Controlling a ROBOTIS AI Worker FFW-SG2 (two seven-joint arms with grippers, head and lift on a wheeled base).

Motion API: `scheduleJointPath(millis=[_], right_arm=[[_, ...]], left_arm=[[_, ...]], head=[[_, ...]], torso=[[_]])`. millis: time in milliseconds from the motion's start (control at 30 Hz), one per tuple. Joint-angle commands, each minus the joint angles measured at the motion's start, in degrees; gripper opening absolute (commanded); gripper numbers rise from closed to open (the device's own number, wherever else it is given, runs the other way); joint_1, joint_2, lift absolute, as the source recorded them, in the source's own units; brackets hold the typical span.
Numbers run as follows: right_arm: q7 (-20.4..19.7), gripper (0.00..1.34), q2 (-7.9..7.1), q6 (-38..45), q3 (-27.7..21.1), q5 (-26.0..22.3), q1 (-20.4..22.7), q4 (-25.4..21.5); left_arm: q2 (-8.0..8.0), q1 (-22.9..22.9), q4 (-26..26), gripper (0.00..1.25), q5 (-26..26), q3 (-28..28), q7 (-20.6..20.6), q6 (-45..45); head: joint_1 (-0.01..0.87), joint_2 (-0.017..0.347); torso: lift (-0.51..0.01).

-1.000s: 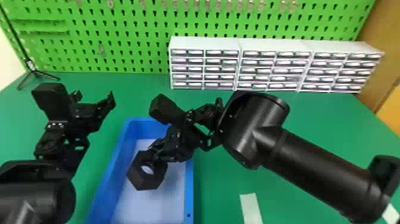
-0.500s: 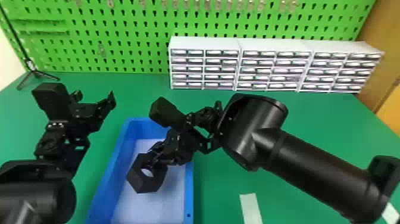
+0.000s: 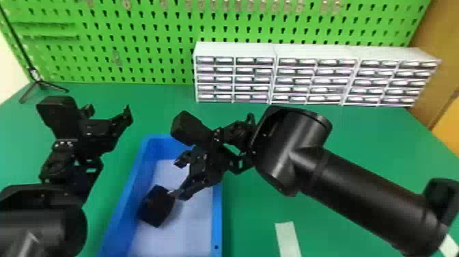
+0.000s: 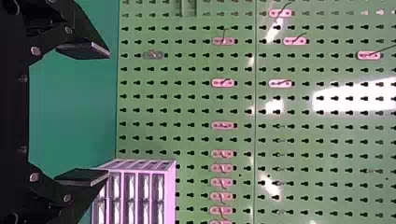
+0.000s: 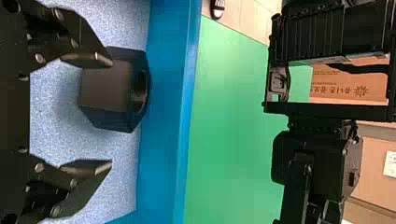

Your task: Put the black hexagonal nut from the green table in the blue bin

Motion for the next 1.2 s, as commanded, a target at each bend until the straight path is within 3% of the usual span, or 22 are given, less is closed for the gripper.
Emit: scheduleJointPath(millis=[0,133,200,1167], right_arm=[[0.0,1.03,-0.05,0.0,-0.2,-0.2,0.1,0.0],[0.0,1.21,-0.22,0.0,-0.4,-0.4,0.2,0.0],[0.0,1.23,-0.22,-0.1,-0.5,-0.5,0.2,0.0],[0.2,1.23,-0.84,-0.2,-2.0,-2.5,0.4,0.0]], left_arm=[[0.00,0.0,0.0,0.89,0.0,0.0,0.0,0.0],[0.00,0.1,0.0,0.89,0.0,0.0,0.0,0.0],[0.00,0.0,0.0,0.89,0.0,0.0,0.0,0.0],[0.00,0.1,0.0,0.89,0.3,-0.1,0.1,0.0]], head=[[0.686,0.028],[0.686,0.028],[0.686,0.028],[0.686,0.028]], torso=[[-0.096],[-0.096],[-0.096],[-0.096]])
